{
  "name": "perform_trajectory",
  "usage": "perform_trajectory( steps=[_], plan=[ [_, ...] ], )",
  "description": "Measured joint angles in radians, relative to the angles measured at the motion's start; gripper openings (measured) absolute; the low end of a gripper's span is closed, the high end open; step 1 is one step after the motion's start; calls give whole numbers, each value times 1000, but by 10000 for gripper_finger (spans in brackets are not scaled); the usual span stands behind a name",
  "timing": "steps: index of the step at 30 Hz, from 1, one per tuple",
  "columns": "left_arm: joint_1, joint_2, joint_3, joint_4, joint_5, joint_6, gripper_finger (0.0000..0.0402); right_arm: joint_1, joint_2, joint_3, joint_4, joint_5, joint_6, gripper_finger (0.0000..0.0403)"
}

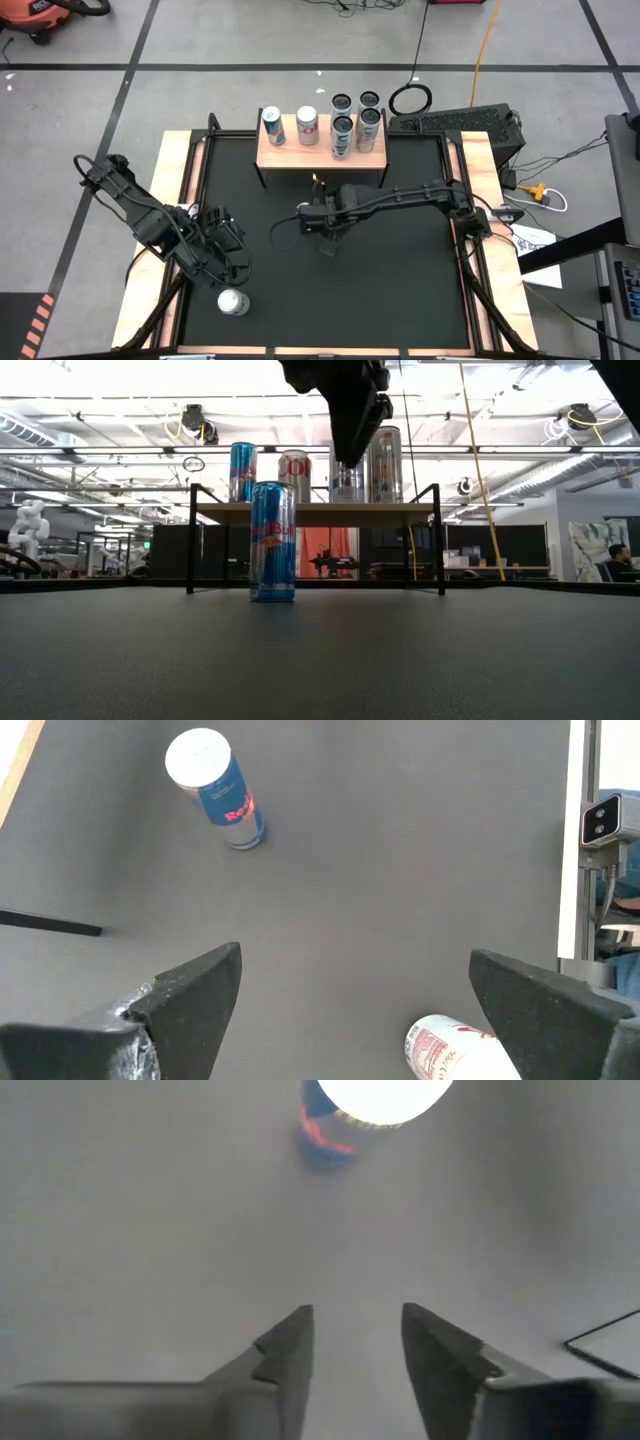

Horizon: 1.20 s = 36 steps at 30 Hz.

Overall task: Place canned beverage on shelf
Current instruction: Put the blue soda can on the shelf aligned with the other blue soda can

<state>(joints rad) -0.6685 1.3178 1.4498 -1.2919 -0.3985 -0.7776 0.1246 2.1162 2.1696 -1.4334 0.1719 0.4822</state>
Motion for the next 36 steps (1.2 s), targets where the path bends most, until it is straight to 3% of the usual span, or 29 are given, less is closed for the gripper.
perform_trajectory(
  steps=[8,14,17,25,36],
  plan=[
    [0,0,0,0,0,6,393,2,0,-1,-22,-20,3,213],
    [0,0,0,0,0,6,393,-1,0,-1,-15,-18,28,247],
    [0,0,0,0,0,6,393,-7,0,-1,27,-17,-5,252],
    [0,0,0,0,0,5,393,-17,0,-1,168,-17,-314,250],
    [0,0,0,-1,0,8,393,-96,0,-1,233,-18,-351,250]
  ],
)
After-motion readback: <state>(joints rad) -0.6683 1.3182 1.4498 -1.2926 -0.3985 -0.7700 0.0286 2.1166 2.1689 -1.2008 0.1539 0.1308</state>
